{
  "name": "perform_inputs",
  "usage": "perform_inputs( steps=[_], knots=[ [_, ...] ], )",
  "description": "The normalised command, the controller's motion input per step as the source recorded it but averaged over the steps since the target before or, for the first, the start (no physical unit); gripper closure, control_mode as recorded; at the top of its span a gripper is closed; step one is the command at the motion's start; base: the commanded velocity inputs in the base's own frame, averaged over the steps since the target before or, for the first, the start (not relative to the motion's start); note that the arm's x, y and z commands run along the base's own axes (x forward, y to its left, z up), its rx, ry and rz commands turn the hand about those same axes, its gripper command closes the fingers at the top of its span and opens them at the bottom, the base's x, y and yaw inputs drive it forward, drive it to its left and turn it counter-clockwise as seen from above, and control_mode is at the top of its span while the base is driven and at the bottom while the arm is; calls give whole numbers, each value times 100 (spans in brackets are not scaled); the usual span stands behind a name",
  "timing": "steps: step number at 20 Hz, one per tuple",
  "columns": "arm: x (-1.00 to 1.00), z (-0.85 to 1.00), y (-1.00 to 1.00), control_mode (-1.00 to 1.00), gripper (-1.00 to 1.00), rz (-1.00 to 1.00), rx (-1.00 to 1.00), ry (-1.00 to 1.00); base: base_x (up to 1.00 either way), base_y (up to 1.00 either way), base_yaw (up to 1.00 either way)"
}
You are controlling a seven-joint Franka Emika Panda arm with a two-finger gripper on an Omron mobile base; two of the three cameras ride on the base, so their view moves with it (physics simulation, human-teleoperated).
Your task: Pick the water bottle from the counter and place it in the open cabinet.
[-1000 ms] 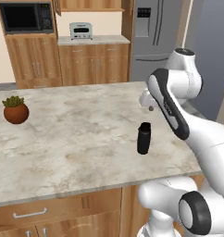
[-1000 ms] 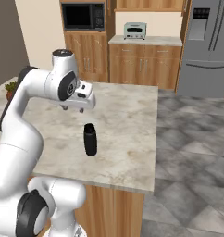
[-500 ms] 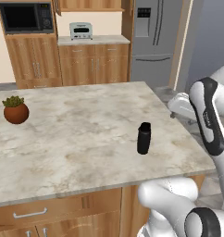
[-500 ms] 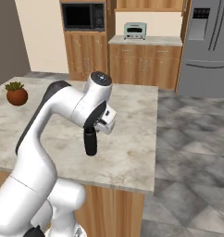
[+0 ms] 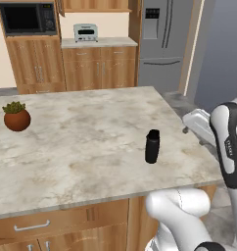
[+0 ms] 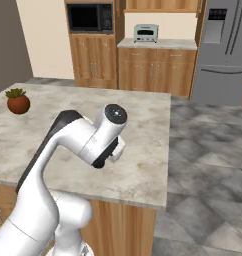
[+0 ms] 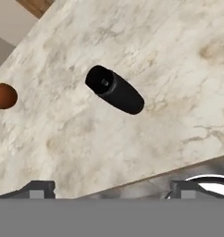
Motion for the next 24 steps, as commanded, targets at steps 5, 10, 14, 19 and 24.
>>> perform_inputs(
  steps=[5, 10, 14, 19, 24],
  knots=[
    [2, -34, -16, -100, -100, 49, 0, -27, 0, 0, 0],
    [22, -32, -3, -100, -100, 67, 2, -16, 0, 0, 0],
    [30, -29, -23, -100, -100, 42, 6, -3, 0, 0, 0],
    [28, -18, -43, -100, -100, 16, 10, -13, 0, 0, 0],
    [23, -22, -11, -100, -100, 17, 5, -33, 0, 0, 0]
  ],
)
